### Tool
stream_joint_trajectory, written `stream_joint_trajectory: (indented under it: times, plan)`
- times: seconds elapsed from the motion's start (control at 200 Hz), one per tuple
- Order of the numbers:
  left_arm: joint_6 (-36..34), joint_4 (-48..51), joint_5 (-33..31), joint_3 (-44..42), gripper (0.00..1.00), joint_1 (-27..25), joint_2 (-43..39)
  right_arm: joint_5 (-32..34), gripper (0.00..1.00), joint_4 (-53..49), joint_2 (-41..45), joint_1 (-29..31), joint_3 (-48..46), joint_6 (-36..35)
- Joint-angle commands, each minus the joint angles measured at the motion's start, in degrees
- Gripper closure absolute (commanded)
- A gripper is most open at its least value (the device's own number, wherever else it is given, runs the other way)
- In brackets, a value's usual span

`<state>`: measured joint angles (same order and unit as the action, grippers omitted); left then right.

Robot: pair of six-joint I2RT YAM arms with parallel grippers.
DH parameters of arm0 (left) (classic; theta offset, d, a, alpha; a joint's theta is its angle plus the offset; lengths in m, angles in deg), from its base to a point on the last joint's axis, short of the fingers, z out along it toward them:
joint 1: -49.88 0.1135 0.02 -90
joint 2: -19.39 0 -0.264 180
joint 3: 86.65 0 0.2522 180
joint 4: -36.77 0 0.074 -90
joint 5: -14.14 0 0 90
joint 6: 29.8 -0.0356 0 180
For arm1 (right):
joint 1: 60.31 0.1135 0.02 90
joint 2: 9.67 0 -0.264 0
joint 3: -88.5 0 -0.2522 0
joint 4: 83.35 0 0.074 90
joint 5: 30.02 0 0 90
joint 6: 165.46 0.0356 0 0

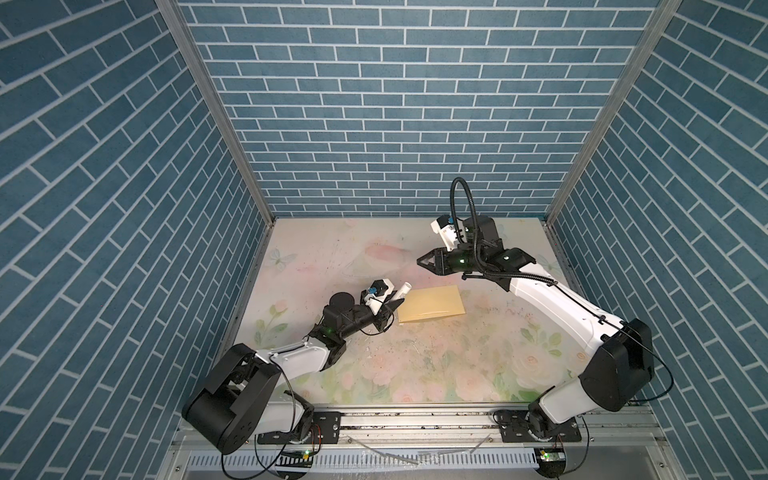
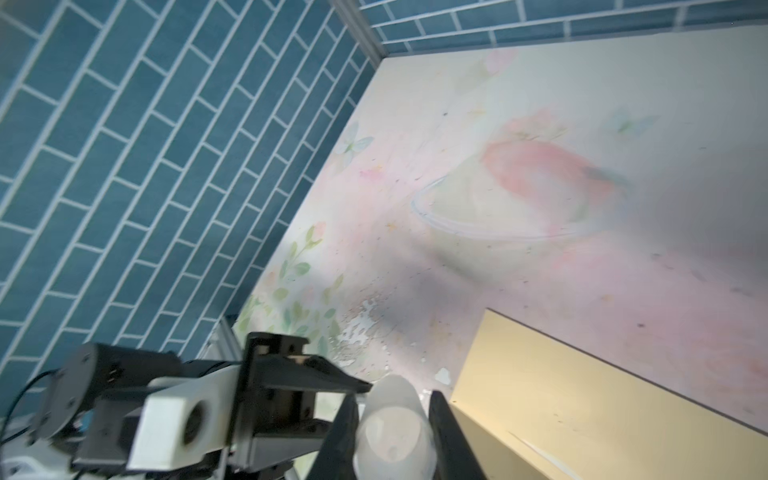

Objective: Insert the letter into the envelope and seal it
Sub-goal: 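Pull the cap off the glue stick with the right gripper, then move the right gripper back toward the glue stick held by the left gripper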

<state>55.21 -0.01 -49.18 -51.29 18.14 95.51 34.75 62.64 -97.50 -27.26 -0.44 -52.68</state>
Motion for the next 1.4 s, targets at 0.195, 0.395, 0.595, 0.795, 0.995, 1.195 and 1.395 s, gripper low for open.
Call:
stream_joint_trajectory:
  times: [0.195, 0.395, 0.595, 0.795, 0.995, 1.195, 1.395]
  plan:
    - [-0.1, -0.1, 0.2, -0.4, 1.0, -0.4, -1.0, 23.4, 0.93, -7.8, -3.8, -9.9, -3.3, -7.8]
    - [-0.1, 0.5, 0.1, -0.4, 1.0, -0.5, -1.7, 26.1, 0.92, -7.2, -11.0, -14.8, -3.9, -9.0]
    - [-0.2, 0.8, 0.0, -0.5, 1.0, -0.6, -2.1, 26.1, 0.91, -5.1, -16.1, -16.8, -4.8, -8.4]
    - [-0.2, 0.8, 0.0, -0.4, 1.0, -0.7, -2.1, 26.4, 0.88, -4.5, -19.6, -17.6, -5.7, -7.9]
    - [-0.1, 0.8, 0.0, -0.5, 1.0, -0.8, -1.9, 26.2, 0.84, -3.4, -21.1, -17.9, -7.2, -7.0]
    - [-0.1, 0.8, -0.1, -0.3, 1.0, -0.9, -1.8, 25.5, 0.75, -3.3, -22.1, -17.9, -8.5, -6.5]
    - [0.0, 0.8, -0.4, -0.2, 1.0, -1.1, -1.7, 25.0, 0.6, -3.4, -21.6, -17.9, -9.2, -6.4]
